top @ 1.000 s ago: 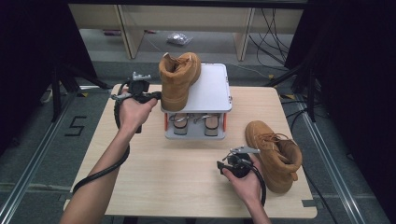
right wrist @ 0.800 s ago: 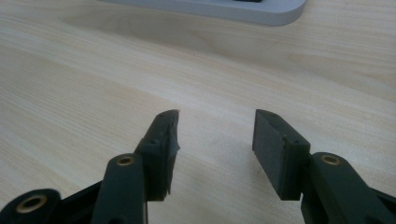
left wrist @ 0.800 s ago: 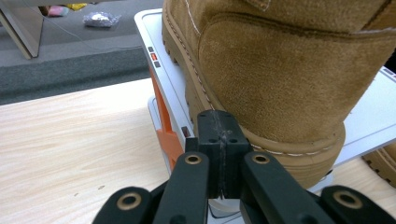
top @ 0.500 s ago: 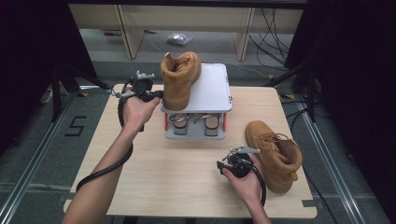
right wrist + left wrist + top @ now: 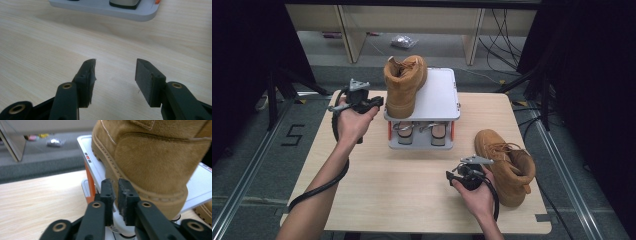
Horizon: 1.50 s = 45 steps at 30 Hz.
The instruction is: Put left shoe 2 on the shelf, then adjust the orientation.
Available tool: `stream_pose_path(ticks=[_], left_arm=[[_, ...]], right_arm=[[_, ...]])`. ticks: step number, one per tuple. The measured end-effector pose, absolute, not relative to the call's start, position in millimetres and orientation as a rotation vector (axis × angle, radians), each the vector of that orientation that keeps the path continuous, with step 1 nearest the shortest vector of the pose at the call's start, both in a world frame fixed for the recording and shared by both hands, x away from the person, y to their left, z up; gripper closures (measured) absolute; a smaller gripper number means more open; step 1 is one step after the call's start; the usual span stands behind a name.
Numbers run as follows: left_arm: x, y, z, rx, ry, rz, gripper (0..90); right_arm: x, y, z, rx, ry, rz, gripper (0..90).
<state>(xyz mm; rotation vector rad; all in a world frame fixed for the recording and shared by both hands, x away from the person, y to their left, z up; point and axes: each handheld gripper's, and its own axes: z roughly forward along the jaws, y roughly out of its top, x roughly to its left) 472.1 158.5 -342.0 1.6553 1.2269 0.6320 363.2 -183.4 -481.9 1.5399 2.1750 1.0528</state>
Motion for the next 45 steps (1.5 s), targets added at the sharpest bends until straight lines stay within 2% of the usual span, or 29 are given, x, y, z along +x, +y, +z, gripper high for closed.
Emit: stream_pose_path(ticks=[7, 17, 21, 29, 38, 45], left_arm=[[447.9, 186.9, -356.2, 1.6, 1.217, 0.669, 69.7], [440.2, 204.5, -385.7, 1.625, 1.233, 0.686, 53.6], [437.6, 209.2, -398.8, 1.633, 1.233, 0.679, 50.5], [429.7, 213.4, -420.7, 1.65, 1.276, 0.668, 45.9], [422.2, 220.5, -433.2, 1.664, 1.301, 0.647, 44.3], [421.5, 221.4, -437.7, 1.665, 1.31, 0.64, 43.8]], right_arm=[[362.9, -192.7, -468.3, 1.518, 2.143, 1.057, 51.3], [358.7, -206.1, -446.4, 1.552, 2.114, 1.039, 55.6], [363.8, -216.5, -435.0, 1.489, 2.128, 0.991, 58.5], [362.8, -224.9, -421.3, 1.595, 2.141, 0.951, 62.1], [364.8, -233.6, -403.2, 1.578, 2.173, 0.913, 69.2], [366.4, -246.3, -391.2, 1.573, 2.195, 0.869, 70.7]])
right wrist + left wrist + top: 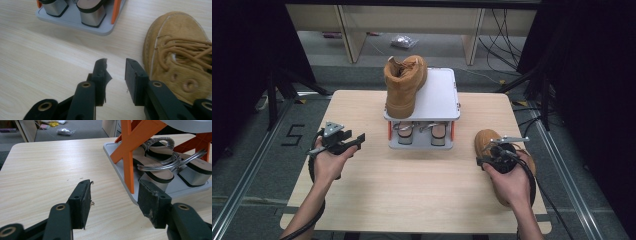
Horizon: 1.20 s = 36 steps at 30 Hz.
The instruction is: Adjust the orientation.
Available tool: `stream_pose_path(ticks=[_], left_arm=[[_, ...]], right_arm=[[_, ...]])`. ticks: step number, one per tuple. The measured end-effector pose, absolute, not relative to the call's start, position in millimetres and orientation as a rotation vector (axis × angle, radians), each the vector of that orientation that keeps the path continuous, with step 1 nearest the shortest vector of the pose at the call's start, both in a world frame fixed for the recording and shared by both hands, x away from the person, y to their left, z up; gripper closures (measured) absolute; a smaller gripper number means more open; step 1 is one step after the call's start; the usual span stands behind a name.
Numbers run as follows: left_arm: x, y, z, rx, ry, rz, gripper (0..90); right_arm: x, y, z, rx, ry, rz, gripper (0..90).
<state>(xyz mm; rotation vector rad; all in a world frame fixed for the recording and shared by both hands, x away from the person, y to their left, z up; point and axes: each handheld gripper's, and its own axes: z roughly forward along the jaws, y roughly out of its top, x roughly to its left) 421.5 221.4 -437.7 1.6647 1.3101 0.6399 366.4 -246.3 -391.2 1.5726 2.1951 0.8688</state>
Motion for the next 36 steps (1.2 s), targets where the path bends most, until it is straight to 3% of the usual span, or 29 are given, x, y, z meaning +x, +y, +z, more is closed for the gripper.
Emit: stream_pose_path(ticks=[19, 36], left_arm=[[422.7, 217.2, -437.9, 1.67, 1.306, 0.634, 42.3], [423.0, 213.8, -439.0, 1.68, 1.3, 0.621, 42.0]], right_arm=[[364.4, -299.5, -338.9, 1.684, 2.004, 0.911, 70.1], [378.6, -345.3, -360.1, 1.735, 1.993, 0.703, 61.8]])
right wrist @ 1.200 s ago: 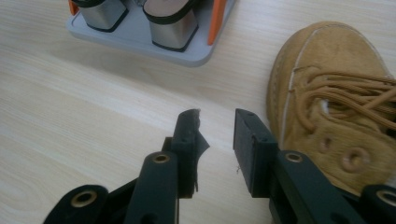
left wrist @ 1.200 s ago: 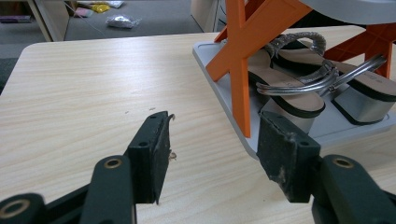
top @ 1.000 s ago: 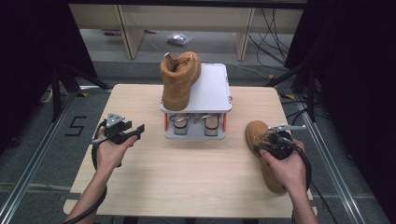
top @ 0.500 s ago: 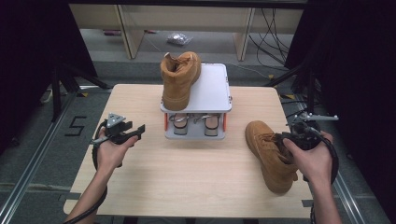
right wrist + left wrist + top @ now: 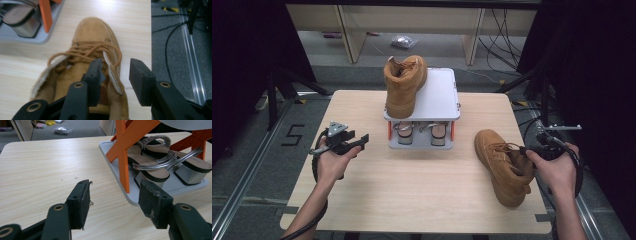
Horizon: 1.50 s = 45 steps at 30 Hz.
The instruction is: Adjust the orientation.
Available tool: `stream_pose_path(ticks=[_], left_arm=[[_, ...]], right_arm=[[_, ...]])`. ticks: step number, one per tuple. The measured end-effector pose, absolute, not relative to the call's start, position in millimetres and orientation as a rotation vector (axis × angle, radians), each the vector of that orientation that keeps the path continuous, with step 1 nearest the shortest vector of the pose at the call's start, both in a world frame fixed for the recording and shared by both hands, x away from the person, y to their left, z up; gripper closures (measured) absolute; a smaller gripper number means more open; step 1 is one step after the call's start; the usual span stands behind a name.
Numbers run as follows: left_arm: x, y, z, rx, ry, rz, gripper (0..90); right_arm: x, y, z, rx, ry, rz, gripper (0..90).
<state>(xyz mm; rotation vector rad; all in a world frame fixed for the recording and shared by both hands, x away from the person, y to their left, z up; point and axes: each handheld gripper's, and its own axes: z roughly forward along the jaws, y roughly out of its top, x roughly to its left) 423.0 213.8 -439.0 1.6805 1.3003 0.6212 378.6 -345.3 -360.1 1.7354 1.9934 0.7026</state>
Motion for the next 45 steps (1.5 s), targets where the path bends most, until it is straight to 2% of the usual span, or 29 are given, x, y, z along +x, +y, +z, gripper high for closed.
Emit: stream_pose_path(ticks=[9, 20, 26, 37, 45], left_arm=[[422.7, 215.5, -441.3, 1.685, 1.307, 0.62, 42.0], [421.7, 217.5, -445.4, 1.692, 1.314, 0.612, 41.8], [421.7, 218.4, -447.0, 1.689, 1.318, 0.61, 41.8], [421.4, 217.7, -451.4, 1.7, 1.326, 0.601, 41.9], [421.2, 217.5, -453.3, 1.703, 1.324, 0.597, 42.1]], right_arm=[[388.9, -348.3, -379.0, 1.762, 2.064, 0.633, 62.1], [405.1, -339.8, -388.5, 1.824, 2.165, 0.474, 68.4], [413.7, -335.7, -391.3, 1.81, 2.215, 0.417, 75.4], [422.5, -332.8, -394.9, 1.844, 2.263, 0.398, 77.2], [423.2, -332.6, -393.8, 1.812, 2.284, 0.383, 82.8]])
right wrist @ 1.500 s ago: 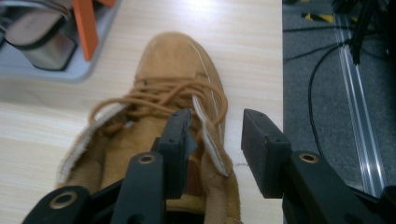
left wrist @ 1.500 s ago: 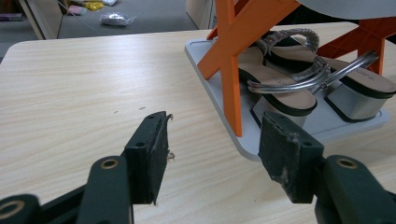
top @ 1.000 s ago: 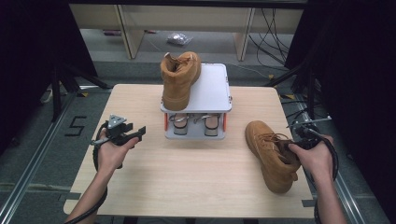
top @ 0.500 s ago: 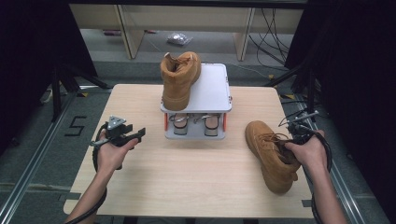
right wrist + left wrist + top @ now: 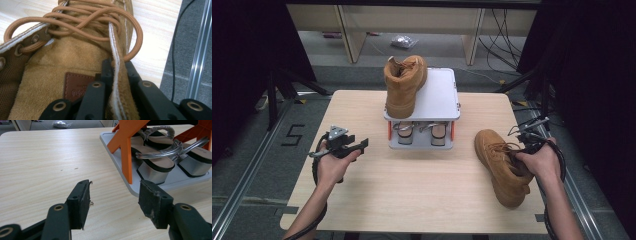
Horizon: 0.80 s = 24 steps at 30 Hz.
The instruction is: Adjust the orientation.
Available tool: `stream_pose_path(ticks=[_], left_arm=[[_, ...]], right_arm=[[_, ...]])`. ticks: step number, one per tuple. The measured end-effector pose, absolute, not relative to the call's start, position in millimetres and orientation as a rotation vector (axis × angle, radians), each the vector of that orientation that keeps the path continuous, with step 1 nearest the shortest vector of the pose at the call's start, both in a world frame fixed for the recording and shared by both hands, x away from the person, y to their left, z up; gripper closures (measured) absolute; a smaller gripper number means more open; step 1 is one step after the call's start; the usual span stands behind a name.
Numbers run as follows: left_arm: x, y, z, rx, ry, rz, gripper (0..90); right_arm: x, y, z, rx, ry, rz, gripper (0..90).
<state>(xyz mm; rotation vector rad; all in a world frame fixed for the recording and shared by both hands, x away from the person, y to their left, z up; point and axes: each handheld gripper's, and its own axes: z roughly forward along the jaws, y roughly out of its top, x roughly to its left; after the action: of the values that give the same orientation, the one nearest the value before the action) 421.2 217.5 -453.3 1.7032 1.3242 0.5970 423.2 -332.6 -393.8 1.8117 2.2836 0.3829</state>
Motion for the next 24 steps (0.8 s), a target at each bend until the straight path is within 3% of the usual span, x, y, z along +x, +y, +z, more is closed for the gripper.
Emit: stream_pose_path(ticks=[10, 24], left_arm=[[421.2, 217.5, -455.4, 1.71, 1.327, 0.595, 42.1], [419.9, 219.3, -457.4, 1.708, 1.335, 0.598, 42.1]], right_arm=[[421.9, -330.3, -392.5, 1.843, 2.271, 0.398, 83.5], [421.5, -308.2, -371.6, 1.623, 2.262, 0.345, 85.2]])
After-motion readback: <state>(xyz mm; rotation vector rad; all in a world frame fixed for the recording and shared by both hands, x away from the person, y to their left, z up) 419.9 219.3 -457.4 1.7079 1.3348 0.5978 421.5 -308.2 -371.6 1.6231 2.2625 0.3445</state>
